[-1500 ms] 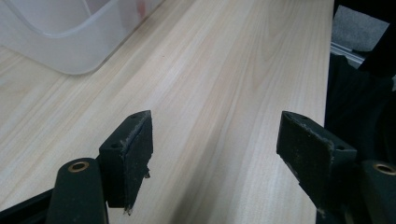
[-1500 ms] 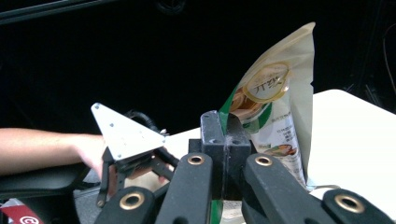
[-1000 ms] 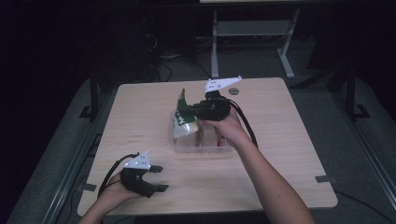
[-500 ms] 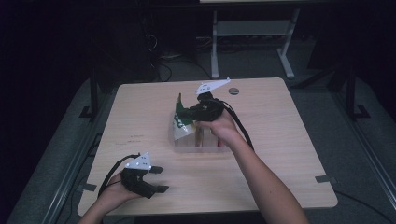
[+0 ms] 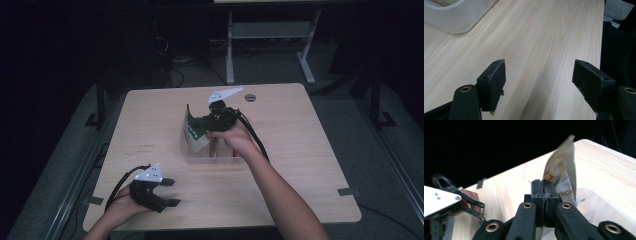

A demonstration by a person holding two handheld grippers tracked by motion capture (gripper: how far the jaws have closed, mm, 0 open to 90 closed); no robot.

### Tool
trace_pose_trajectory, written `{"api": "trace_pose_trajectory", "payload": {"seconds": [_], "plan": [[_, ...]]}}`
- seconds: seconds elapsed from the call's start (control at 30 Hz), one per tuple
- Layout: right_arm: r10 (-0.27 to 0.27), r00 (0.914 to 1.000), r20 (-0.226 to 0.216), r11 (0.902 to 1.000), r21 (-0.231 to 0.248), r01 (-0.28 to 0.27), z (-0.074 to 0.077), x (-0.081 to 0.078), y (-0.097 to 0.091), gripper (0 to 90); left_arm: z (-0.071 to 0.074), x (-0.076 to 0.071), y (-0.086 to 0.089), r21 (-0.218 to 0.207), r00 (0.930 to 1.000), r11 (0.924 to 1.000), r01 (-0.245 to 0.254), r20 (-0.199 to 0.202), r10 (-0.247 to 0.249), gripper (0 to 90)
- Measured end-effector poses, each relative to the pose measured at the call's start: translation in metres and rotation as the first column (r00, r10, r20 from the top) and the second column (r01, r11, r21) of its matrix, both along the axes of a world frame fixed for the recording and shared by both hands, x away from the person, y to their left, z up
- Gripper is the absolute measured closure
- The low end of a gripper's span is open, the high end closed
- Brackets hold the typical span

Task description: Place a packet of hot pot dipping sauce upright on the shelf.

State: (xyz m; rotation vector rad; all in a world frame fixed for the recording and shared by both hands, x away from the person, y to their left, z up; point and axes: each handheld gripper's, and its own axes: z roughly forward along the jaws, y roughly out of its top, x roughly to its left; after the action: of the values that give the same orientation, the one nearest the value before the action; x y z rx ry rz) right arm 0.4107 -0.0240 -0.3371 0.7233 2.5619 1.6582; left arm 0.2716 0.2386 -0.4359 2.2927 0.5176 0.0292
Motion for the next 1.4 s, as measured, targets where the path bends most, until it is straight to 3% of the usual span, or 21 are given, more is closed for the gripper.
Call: {"api": "trace_pose_trajectory", "payload": {"seconds": [0.1, 0.37, 0.67, 0.97, 1.13, 1.4], "plan": [[0.001, 1.0000, -0.002, 1.0000, -0.004, -0.001, -0.001, 0.000, 0.001, 88.3, 0.000, 0.000, 0.000, -0.004, 1.0000, 1.0000, -0.003, -0.001, 0.003, 26.5], [-0.005, 0.9996, 0.029, 0.9998, 0.019, 0.005, 0.004, -0.003, -0.001, 72.9, 0.000, 0.000, 0.000, -0.002, 1.0000, 1.0000, -0.001, 0.001, 0.001, 26.5], [-0.006, 0.9973, 0.073, 0.9987, -0.051, 0.010, 0.014, -0.021, -0.011, 50.8, 0.003, 0.001, 0.003, -0.010, 0.9999, 0.9999, -0.010, 0.012, 0.010, 26.5], [0.024, 0.9963, 0.082, 0.9968, -0.078, -0.018, 0.021, -0.042, -0.025, 46.8, 0.005, 0.002, 0.004, -0.017, 0.9998, 0.9997, -0.016, 0.006, 0.017, 26.2], [0.054, 0.9934, 0.102, 0.9950, -0.090, -0.044, 0.016, -0.061, -0.036, 45.0, 0.005, 0.001, 0.003, -0.019, 0.9999, 0.9997, -0.017, 0.003, 0.017, 26.2], [0.068, 0.9906, 0.119, 0.9959, -0.068, -0.060, 0.006, -0.086, -0.049, 42.4, 0.005, 0.001, 0.004, -0.022, 0.9996, 0.9993, -0.028, -0.004, 0.028, 25.9]]}}
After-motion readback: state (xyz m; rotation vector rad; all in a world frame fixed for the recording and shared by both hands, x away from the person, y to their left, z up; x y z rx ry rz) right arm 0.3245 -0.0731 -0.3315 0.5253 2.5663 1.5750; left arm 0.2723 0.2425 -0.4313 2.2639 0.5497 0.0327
